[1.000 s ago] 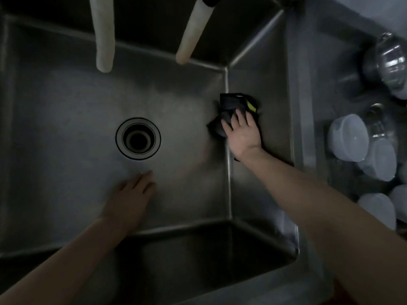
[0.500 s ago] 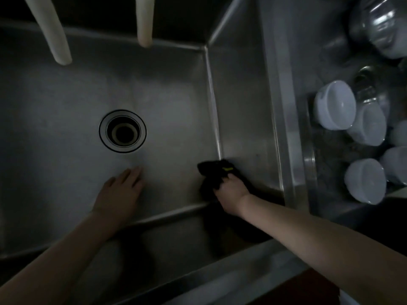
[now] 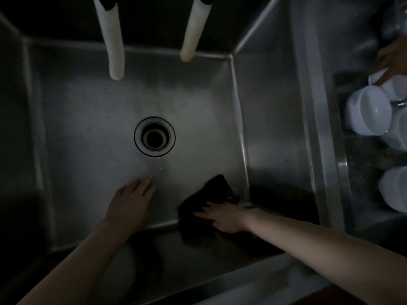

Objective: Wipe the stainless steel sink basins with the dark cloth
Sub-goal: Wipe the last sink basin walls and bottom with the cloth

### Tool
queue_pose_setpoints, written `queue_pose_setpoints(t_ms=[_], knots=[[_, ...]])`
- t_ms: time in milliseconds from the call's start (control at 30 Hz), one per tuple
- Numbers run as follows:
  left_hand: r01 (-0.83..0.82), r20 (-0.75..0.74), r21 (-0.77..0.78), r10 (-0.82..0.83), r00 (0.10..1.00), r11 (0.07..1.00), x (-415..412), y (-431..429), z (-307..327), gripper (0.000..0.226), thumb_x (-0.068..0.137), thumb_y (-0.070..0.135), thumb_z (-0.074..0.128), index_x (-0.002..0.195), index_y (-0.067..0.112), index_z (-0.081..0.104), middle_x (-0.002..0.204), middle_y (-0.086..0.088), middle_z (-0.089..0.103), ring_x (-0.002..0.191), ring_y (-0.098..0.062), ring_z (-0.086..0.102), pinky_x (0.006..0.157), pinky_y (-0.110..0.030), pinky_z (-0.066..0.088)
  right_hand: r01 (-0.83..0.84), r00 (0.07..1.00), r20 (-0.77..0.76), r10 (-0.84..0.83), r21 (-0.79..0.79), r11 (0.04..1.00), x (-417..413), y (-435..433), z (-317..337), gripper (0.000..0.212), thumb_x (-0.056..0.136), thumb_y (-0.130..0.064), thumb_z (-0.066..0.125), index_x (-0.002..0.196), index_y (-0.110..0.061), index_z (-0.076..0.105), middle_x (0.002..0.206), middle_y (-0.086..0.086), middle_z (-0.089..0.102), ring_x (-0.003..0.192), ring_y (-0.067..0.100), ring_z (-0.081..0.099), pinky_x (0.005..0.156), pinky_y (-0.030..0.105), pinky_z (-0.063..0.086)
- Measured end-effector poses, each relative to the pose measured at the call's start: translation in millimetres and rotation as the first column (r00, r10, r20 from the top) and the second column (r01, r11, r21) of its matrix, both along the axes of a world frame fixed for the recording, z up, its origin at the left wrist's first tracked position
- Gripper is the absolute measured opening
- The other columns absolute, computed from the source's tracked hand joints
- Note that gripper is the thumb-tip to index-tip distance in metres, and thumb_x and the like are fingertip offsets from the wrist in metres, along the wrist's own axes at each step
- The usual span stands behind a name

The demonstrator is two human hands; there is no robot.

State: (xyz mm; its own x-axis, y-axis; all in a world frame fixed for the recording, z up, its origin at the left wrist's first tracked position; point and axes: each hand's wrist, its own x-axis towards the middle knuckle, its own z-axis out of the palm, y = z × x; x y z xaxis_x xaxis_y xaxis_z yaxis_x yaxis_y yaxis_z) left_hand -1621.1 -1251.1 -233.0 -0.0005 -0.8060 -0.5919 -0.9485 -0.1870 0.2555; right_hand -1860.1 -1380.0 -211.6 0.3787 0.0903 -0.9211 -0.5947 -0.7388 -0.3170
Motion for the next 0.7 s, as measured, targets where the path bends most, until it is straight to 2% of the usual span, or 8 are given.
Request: queue_pose_setpoints(t_ms=[33, 100, 233, 300, 367, 500, 567, 700], knots=[[0.019, 0.025, 0.005, -0.019, 0.999, 1.000, 6.2, 4.0, -2.9, 0.072, 0.042, 0.016, 0.090, 0.111, 0.012, 0.070, 0.132, -0.013, 0.059, 0.108, -0.036, 0.064, 0.075, -0.052, 0.055, 0.001, 0.998, 0.057, -0.001, -0.009, 1.000, 9.2, 7.9, -4.6, 0.063, 0.098, -0.016, 0.034, 0.151, -0.038, 0.008, 0.161, -0.006, 0.002, 0.148, 0.018, -0.003, 0.116, 0.048, 0.007], [0.000, 0.059, 0.012, 0.000, 0.998, 1.000, 15.2, 11.0, -8.2, 0.072, 0.034, 0.015, 0.091, 0.104, 0.010, 0.072, 0.124, -0.014, 0.064, 0.100, -0.037, 0.067, 0.068, -0.052, 0.056, 0.002, 0.984, 0.175, 0.008, -0.052, 0.999, 20.4, 17.1, -12.7, 0.063, 0.098, -0.020, 0.037, 0.151, -0.041, 0.007, 0.160, -0.013, -0.006, 0.147, 0.014, -0.010, 0.114, 0.052, 0.006], [-0.030, 0.079, -0.013, 0.031, 0.996, 0.999, 30.1, 19.5, -9.1, 0.065, 0.049, 0.013, 0.088, 0.112, 0.012, 0.069, 0.132, -0.012, 0.059, 0.107, -0.037, 0.064, 0.073, -0.051, 0.055, -0.010, 0.938, 0.332, 0.098, -0.258, 0.966, 42.1, 1.4, -30.8, 0.076, 0.093, -0.012, 0.046, 0.149, -0.044, 0.007, 0.157, -0.019, -0.016, 0.145, 0.010, -0.016, 0.113, 0.053, 0.013], [-0.045, 0.060, -0.002, 0.045, 0.997, 0.999, 35.7, 17.2, -6.0, 0.069, 0.051, 0.015, 0.088, 0.117, 0.013, 0.067, 0.137, -0.012, 0.055, 0.111, -0.037, 0.062, 0.077, -0.052, 0.055, 0.083, 0.929, 0.367, 0.055, -0.352, 0.932, 53.2, -23.8, -37.0, 0.075, 0.093, -0.012, 0.045, 0.150, -0.043, 0.007, 0.158, -0.016, -0.014, 0.146, 0.013, -0.012, 0.114, 0.051, 0.016], [-0.092, 0.038, 0.014, 0.091, 0.995, 0.996, 36.0, 15.1, -3.9, 0.070, 0.067, 0.020, 0.080, 0.132, 0.016, 0.055, 0.151, -0.010, 0.038, 0.128, -0.036, 0.049, 0.093, -0.053, 0.048, 0.237, 0.917, 0.395, -0.050, -0.441, 0.866, 59.8, -52.8, -41.3, 0.073, 0.093, -0.013, 0.043, 0.150, -0.041, 0.007, 0.159, -0.013, -0.011, 0.147, 0.015, -0.009, 0.113, 0.051, 0.021], [-0.135, 0.014, 0.027, 0.135, 0.991, 0.990, 35.3, 18.8, -0.7, 0.066, 0.086, 0.026, 0.058, 0.147, 0.021, 0.031, 0.161, -0.009, 0.008, 0.144, -0.032, 0.023, 0.110, -0.049, 0.032, 0.436, 0.888, 0.370, -0.274, -0.483, 0.759, 45.3, -81.7, -49.7, 0.073, 0.095, -0.012, 0.041, 0.149, -0.046, 0.006, 0.159, -0.016, -0.011, 0.147, 0.017, -0.007, 0.112, 0.053, 0.026], [-0.141, 0.012, 0.086, 0.140, 0.990, 0.986, 37.8, 20.7, 0.2, 0.066, 0.091, 0.028, 0.050, 0.150, 0.023, 0.020, 0.161, -0.006, -0.002, 0.146, -0.028, 0.014, 0.113, -0.045, 0.026, 0.397, 0.910, 0.316, -0.268, -0.479, 0.783, 36.0, -70.6, -46.1, 0.072, 0.096, -0.015, 0.040, 0.148, -0.047, 0.004, 0.158, -0.015, -0.014, 0.147, 0.020, -0.010, 0.112, 0.058, 0.023], [-0.200, -0.029, 0.064, 0.202, 0.979, 0.978, 43.0, 27.1, -3.0, 0.069, 0.088, 0.029, 0.054, 0.149, 0.021, 0.023, 0.161, -0.007, 0.004, 0.145, -0.029, 0.018, 0.111, -0.047, 0.031, 0.213, 0.963, 0.240, -0.120, -0.413, 0.886, 36.4, -28.1, -36.4, 0.070, 0.098, -0.021, 0.039, 0.147, -0.048, -0.002, 0.154, -0.017, -0.028, 0.144, 0.023, -0.021, 0.110, 0.066, 0.013]])
